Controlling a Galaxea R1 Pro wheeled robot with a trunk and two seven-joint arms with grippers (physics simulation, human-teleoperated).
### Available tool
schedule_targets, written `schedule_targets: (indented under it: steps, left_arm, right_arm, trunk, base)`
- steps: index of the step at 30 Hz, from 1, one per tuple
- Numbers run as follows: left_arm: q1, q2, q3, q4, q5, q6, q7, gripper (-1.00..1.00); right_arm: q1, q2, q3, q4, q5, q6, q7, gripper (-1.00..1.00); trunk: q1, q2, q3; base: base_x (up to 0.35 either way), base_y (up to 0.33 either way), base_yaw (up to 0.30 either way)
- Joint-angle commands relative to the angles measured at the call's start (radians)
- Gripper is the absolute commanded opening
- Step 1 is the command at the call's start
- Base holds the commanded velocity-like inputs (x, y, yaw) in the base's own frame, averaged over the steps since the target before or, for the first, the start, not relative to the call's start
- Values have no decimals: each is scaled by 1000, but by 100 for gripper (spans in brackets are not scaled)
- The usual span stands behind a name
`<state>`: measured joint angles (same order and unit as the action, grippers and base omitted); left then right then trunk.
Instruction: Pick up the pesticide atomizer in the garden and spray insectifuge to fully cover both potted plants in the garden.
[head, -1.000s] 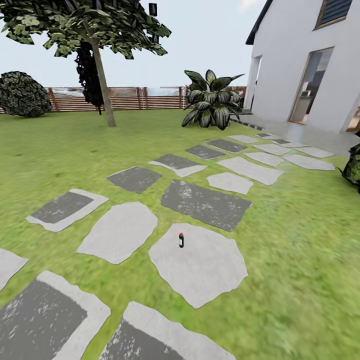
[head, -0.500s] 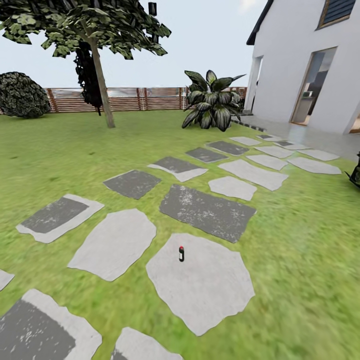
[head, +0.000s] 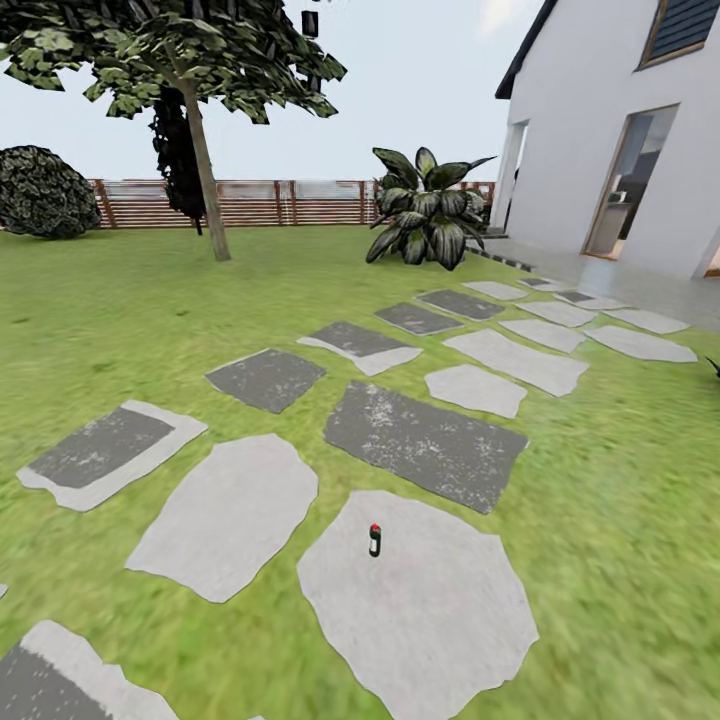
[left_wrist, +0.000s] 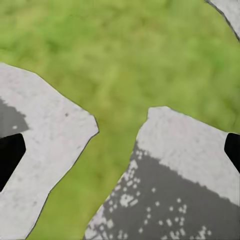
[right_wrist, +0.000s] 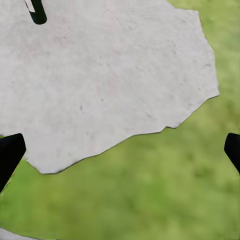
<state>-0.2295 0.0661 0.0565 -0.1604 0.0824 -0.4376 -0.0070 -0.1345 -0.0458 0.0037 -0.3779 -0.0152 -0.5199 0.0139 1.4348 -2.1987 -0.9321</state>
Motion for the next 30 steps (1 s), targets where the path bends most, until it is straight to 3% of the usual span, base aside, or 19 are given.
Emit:
schedule_targets:
  steps: [1, 30]
  left_arm:
    - [-1, 0, 0, 1, 7, -3, -2, 100]
    - [-1, 0, 0, 1, 7, -3, -2, 100]
  right_arm:
    - [0, 0, 1, 1, -2, -3, 1, 100]
    - [0, 0, 1, 1, -2, -3, 1, 100]
  trunk:
    - [0, 0, -1]
    - [0, 0, -1]
  base:
    - [312, 185, 0]
    - [283, 223, 0]
